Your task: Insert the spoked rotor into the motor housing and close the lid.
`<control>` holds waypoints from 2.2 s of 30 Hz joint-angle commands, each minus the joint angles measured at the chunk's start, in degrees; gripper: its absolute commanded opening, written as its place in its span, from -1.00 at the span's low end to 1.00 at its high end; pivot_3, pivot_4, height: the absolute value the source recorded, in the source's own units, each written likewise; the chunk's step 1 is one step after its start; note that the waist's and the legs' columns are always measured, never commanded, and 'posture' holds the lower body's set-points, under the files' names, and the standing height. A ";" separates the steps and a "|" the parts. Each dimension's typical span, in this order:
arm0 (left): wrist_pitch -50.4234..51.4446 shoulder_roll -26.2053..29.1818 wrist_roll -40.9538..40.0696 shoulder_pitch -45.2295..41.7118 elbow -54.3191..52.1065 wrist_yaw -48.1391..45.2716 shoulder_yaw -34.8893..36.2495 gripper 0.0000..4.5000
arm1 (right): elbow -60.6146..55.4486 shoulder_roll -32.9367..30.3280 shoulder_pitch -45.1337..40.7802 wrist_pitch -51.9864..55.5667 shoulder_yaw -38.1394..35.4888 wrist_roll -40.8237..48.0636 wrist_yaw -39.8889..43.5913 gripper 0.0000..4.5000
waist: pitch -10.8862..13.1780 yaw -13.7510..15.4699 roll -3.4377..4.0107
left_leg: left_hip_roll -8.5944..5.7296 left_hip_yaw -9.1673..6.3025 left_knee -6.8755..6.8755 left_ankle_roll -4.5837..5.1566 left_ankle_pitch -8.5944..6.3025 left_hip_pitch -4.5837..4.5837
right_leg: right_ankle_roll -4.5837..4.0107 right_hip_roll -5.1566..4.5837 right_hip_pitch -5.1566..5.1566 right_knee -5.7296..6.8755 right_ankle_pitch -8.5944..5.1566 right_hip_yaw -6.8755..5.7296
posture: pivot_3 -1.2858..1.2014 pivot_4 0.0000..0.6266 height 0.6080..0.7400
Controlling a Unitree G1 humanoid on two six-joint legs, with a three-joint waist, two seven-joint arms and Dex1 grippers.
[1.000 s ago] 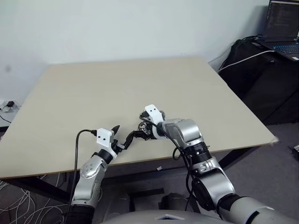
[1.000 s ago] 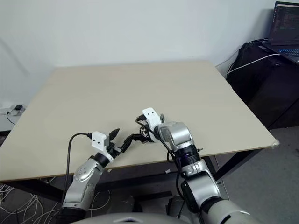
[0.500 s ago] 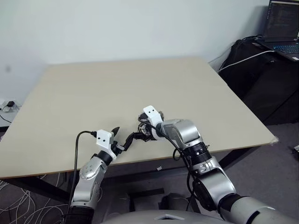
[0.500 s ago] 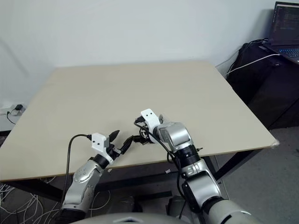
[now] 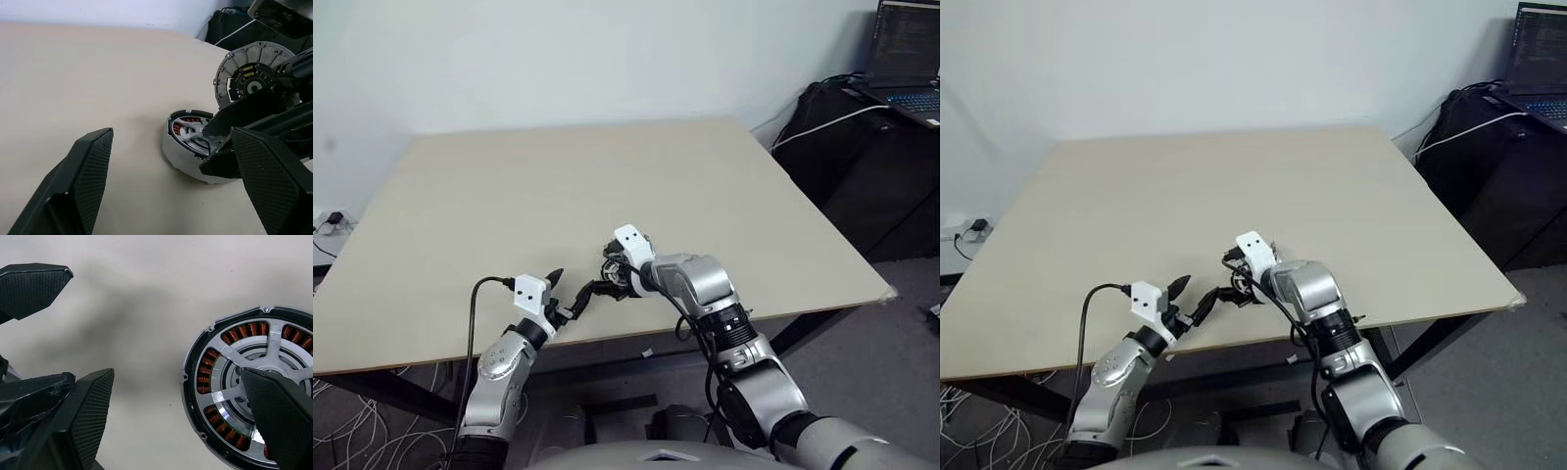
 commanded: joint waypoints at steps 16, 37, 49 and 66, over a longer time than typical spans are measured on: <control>0.44 1.17 -3.35 5.24 -5.81 -2.58 -0.43 0.80 | -3.83 6.40 -0.62 -8.55 3.70 5.11 2.86 0.99 | 0.06 -0.64 0.02 | 0.01 0.04 -0.18 -0.01 0.00 -0.08 | -0.08 0.02 -0.19 0.00 -0.06 0.03 | 0.03 -1.00 1.00; 3.94 1.96 -14.81 12.53 -14.56 -5.95 1.26 0.80 | 0.42 9.28 -2.79 -16.77 -1.29 5.91 -4.31 0.99 | 0.19 -0.92 -0.05 | 0.02 0.10 -0.34 -0.03 0.01 -0.09 | -0.16 0.07 -0.29 0.00 -0.11 0.07 | 0.03 -1.00 1.00; 4.63 2.24 -14.14 13.87 -12.57 -5.76 1.38 0.80 | -6.55 8.60 -5.56 -16.65 -3.13 11.04 -5.85 0.99 | 0.26 -0.88 -0.04 | 0.04 0.10 -0.36 -0.04 0.02 -0.10 | -0.17 0.08 -0.32 0.00 -0.13 0.08 | 0.03 -1.00 1.00; 2.61 1.66 -11.56 11.54 -7.71 -4.88 0.81 0.80 | -22.60 -14.63 0.29 -26.64 -2.01 -0.18 -11.04 -0.44 | 0.32 -0.54 -0.09 | 0.00 0.18 -0.39 -0.05 0.02 -0.11 | -0.18 0.05 -0.35 -0.04 -0.14 0.11 | 0.03 -1.00 1.00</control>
